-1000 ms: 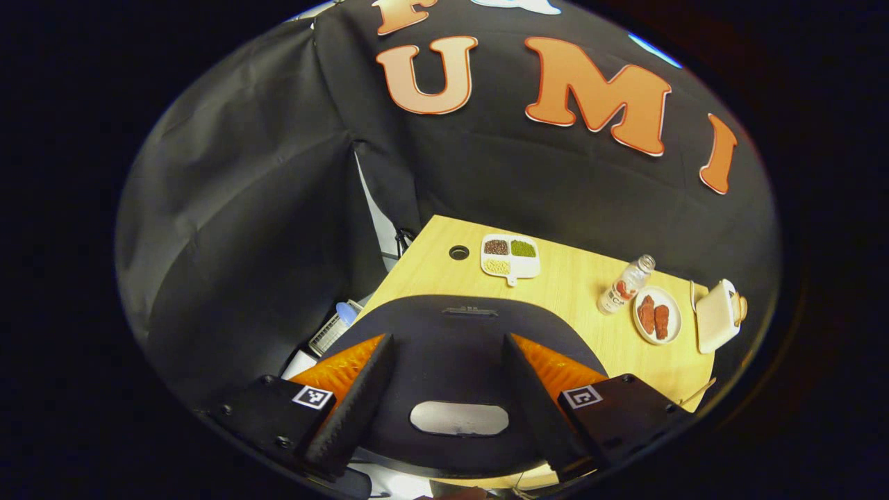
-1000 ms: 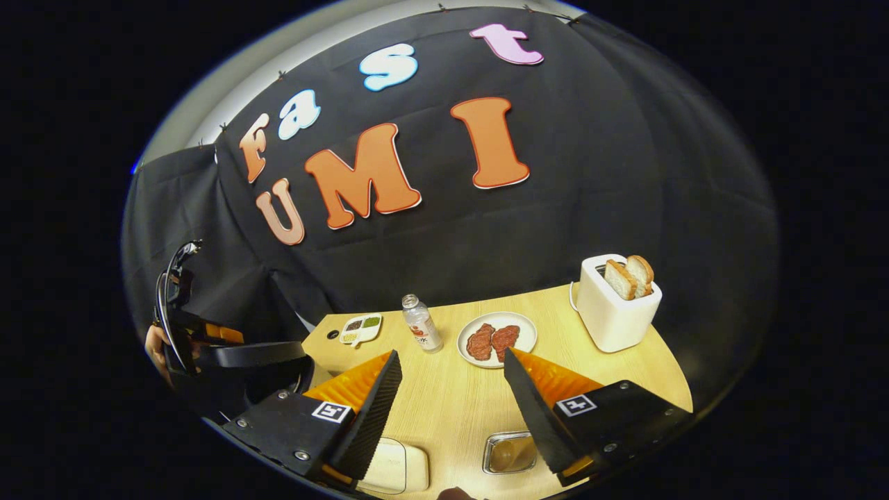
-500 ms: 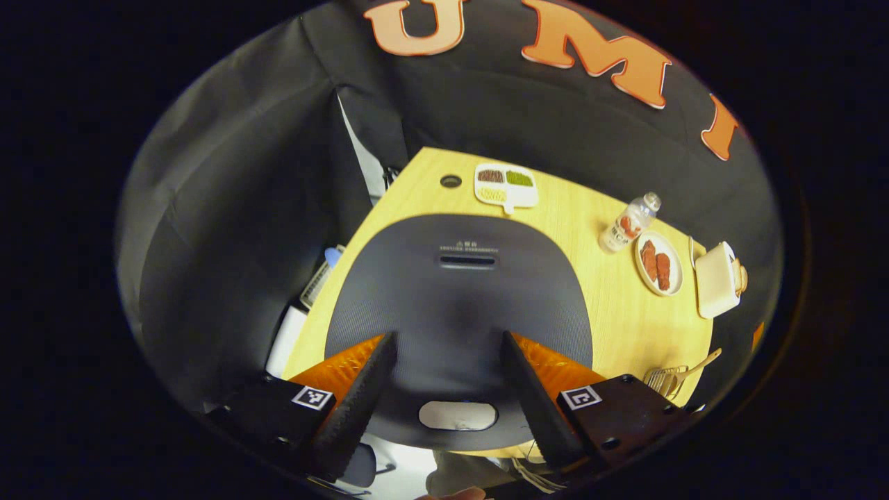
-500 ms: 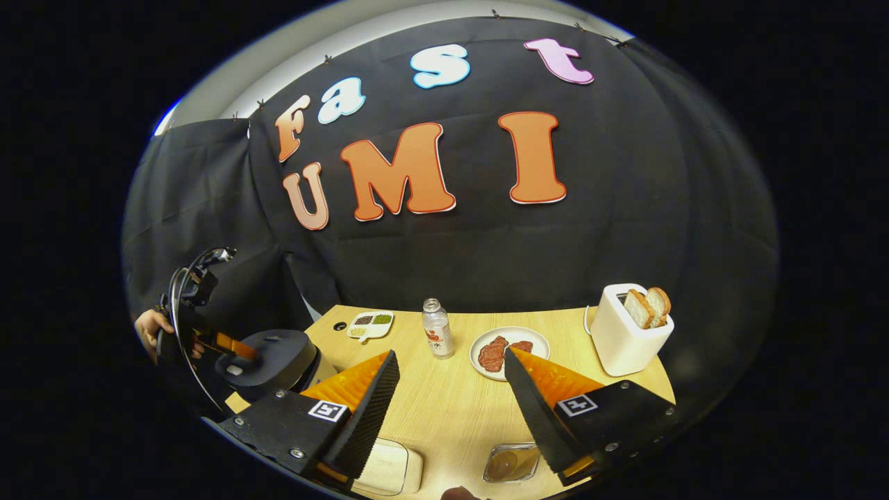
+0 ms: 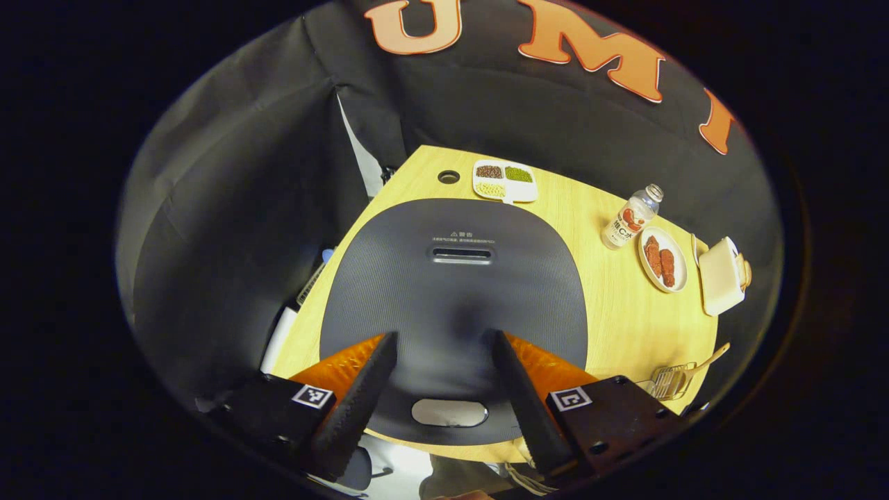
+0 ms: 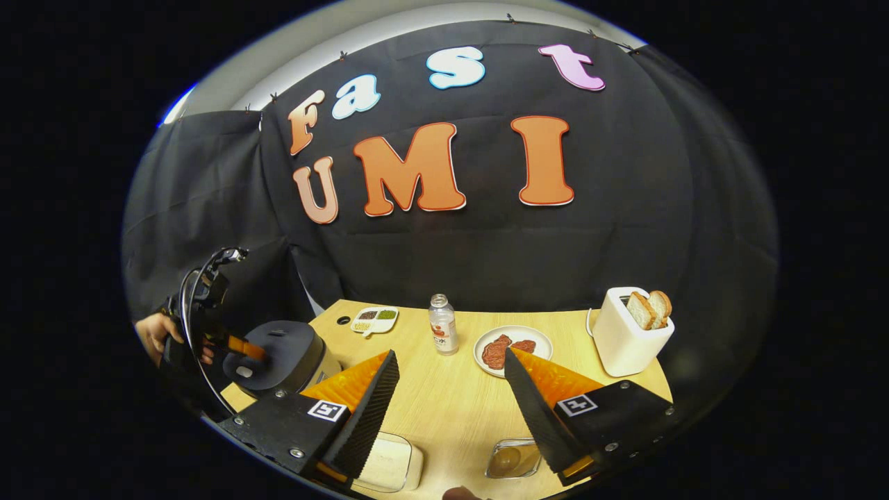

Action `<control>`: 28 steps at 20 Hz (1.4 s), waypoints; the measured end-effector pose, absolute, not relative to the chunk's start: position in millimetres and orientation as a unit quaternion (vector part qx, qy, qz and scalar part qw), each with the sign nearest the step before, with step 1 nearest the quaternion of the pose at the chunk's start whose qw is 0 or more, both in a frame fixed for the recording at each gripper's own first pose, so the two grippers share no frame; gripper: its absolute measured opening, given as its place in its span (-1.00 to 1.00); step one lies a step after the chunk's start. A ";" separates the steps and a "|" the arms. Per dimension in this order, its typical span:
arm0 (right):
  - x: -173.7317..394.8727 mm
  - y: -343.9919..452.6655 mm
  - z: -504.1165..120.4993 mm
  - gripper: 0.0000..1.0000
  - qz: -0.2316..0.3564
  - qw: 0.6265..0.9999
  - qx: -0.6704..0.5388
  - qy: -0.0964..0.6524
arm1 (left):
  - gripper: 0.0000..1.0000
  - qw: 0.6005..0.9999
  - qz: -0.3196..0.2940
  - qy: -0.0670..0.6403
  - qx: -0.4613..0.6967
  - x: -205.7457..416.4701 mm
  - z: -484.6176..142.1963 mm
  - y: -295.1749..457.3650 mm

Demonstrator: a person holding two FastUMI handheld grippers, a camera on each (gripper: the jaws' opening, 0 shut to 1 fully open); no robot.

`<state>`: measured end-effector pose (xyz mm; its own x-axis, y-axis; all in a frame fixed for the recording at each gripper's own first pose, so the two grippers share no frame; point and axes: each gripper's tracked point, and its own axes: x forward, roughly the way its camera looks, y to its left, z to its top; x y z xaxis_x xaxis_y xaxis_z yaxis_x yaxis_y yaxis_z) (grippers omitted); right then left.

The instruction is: Close the left gripper, press the button to open the rice cooker; take a wooden spoon from the chopstick holder with the right hand, scoop a spoonful of rice and pour it into the rice cooker, then put the wooden spoon back into the chopstick holder.

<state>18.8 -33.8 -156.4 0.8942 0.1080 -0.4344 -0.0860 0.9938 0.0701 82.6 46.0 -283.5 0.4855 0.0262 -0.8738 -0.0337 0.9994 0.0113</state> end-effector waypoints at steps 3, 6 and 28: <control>25.4 -22.9 -136.6 0.89 0.061 0.979 0.023 0.193 | 0.96 0.882 -0.001 0.472 -0.015 76.4 -264.6 22.7; 36.2 -14.5 -112.4 0.89 0.062 0.989 0.003 0.135 | 0.97 0.921 0.005 0.390 0.002 77.6 -213.4 19.3; 29.3 47.5 -19.2 0.89 0.119 0.993 -0.022 -0.005 | 0.91 0.999 -0.036 0.025 -0.013 22.6 -10.2 2.2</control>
